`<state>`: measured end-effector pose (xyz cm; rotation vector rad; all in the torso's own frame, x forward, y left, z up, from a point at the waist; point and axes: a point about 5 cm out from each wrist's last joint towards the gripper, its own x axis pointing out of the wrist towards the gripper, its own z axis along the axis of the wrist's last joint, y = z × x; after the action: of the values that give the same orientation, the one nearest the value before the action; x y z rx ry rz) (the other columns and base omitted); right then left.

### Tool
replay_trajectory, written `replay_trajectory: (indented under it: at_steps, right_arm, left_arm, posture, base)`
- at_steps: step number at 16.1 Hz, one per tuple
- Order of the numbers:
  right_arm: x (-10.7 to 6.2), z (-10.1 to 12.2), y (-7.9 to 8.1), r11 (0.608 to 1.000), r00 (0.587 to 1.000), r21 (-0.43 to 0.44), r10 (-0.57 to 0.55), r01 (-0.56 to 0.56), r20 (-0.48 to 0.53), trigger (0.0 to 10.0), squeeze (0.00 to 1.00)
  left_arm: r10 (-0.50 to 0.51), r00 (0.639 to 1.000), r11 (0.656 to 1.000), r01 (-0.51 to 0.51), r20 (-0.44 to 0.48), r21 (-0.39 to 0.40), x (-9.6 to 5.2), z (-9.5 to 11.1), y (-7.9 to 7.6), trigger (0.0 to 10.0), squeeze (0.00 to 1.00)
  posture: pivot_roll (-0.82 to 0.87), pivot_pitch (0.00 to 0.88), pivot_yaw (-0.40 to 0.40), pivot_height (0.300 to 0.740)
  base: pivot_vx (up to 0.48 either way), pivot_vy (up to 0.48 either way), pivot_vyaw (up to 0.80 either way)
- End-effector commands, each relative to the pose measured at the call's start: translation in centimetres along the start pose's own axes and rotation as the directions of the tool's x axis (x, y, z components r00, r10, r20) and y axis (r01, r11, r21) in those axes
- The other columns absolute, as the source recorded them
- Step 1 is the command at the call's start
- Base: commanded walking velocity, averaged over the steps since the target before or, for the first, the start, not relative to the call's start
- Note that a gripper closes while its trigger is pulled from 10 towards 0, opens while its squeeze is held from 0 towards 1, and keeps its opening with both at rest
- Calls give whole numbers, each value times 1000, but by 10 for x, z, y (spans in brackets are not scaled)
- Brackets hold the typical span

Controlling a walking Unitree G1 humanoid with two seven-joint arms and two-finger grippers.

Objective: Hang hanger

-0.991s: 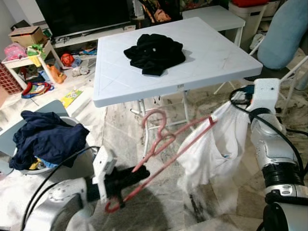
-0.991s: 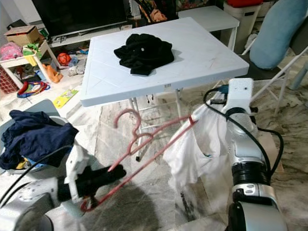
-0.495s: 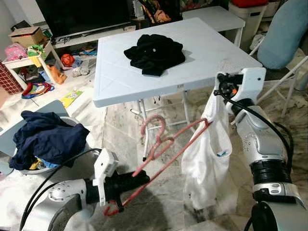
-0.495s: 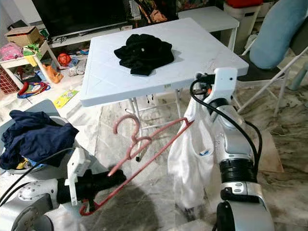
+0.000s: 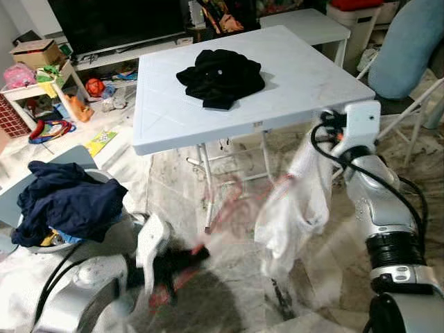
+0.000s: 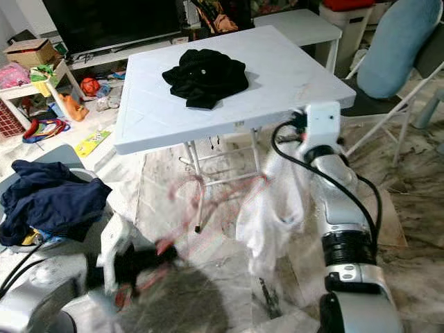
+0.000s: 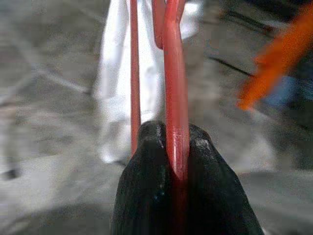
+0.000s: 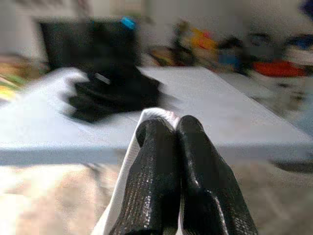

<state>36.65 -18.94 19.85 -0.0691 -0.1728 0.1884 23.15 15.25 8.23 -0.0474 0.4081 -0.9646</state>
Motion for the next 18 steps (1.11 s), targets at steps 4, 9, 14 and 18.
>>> replay_trajectory:
  at_steps: [4, 9, 14, 18]
  right_arm:
    - [5, 37, -10, 995, 987, 99, 6, -23, 163, 0, 0]
    - [0, 25, 23, 972, 972, 93, 203, -214, 115, 0, 0]
    - [3, 27, 32, 989, 981, -10, 145, -145, 133, 0, 0]
    - [-1, 21, -19, 936, 979, -290, -181, 201, 93, 0, 0]
  left_arm:
    - [241, 969, 970, -240, 43, -43, -5, 2, 30, 0, 0]
    - [-9, 1000, 1000, 9, 0, -25, 9, -2, -1, 0, 0]
    - [-53, 996, 998, 55, -67, 17, 7, -4, -3, 0, 0]
    - [318, 946, 948, -318, 64, -17, 6, 9, 39, 0, 0]
  posture:
    - [-184, 0, 100, 740]
    - [-188, 0, 97, 740]
    - [-188, 0, 100, 740]
    - [-186, 0, 95, 740]
  base:
    - [0, 0, 0]
    - [0, 0, 0]
    - [0, 0, 0]
    - [0, 0, 0]
